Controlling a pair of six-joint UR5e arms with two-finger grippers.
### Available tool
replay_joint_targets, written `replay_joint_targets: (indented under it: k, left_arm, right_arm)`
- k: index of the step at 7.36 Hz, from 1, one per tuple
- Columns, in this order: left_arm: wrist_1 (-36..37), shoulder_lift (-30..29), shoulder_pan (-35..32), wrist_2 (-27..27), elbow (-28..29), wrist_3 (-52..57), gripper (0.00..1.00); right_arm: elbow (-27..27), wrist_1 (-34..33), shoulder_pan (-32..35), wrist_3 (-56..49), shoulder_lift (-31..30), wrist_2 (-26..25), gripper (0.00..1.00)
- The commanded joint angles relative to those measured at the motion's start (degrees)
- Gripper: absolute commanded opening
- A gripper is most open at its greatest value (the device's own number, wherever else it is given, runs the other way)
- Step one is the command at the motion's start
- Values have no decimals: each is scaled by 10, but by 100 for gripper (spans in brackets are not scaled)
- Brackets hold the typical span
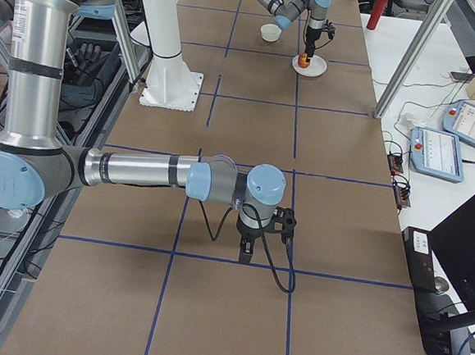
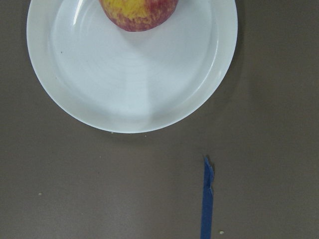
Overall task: Move apple from plate to bowl
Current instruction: 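Move the left gripper over the red-yellow apple on the white plate, then lower the left gripper and close it around the apple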
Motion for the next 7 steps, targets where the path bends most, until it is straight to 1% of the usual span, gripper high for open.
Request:
replay_joint_targets:
  k: [1, 3, 4, 5, 6, 7]
  left_arm:
    - [-5, 3, 9, 3, 1, 0, 100]
    - [-29, 4, 10, 4, 17, 0, 100]
    - [-29, 4, 11, 3, 17, 0, 100]
    - [-29, 4, 10, 4, 17, 0, 92]
    - [-30, 5, 11, 4, 17, 0, 75]
    - [-29, 5, 10, 4, 17, 1, 51]
  right_arm:
    - [0, 0, 0, 0, 0, 0, 100]
    - [0, 0, 0, 0, 0, 0, 100]
    - [0, 0, 0, 0, 0, 0, 100]
    - [0, 0, 0, 0, 0, 0, 100]
    - [0, 0, 1, 0, 0, 0, 100]
    - [0, 0, 0, 0, 0, 0, 100]
